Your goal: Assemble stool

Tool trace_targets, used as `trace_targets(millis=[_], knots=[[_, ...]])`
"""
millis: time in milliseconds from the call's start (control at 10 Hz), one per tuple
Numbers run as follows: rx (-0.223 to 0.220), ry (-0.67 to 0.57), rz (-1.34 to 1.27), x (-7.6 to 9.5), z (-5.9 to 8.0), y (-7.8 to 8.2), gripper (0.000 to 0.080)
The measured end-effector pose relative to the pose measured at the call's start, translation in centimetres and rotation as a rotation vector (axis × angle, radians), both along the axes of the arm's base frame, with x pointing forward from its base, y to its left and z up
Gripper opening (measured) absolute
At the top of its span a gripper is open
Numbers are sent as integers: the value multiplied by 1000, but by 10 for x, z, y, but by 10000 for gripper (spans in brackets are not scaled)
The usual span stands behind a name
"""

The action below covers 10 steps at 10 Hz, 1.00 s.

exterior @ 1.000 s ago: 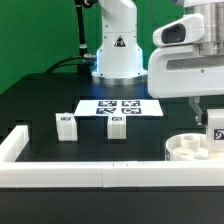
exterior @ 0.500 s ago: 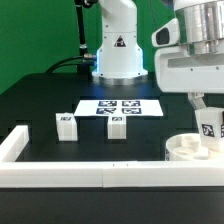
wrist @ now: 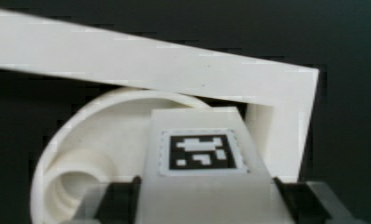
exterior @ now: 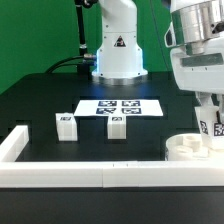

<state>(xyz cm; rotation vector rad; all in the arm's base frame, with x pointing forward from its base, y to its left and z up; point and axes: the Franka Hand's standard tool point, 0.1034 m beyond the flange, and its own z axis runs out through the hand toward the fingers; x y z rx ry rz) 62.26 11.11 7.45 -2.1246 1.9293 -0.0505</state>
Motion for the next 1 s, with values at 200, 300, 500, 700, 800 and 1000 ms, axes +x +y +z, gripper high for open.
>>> trace_targets(millis=[200, 300, 500, 700, 800, 1000], knots=[[113, 33, -335, 1, -1, -3, 338], [168, 47, -486, 1, -2, -1, 338], [239, 22, -705, 5, -2, -1, 338], [238, 25, -701, 4, -3, -1, 426], [235, 23, -691, 4, -3, -1, 426], [248, 78, -601, -3, 4, 11, 636]])
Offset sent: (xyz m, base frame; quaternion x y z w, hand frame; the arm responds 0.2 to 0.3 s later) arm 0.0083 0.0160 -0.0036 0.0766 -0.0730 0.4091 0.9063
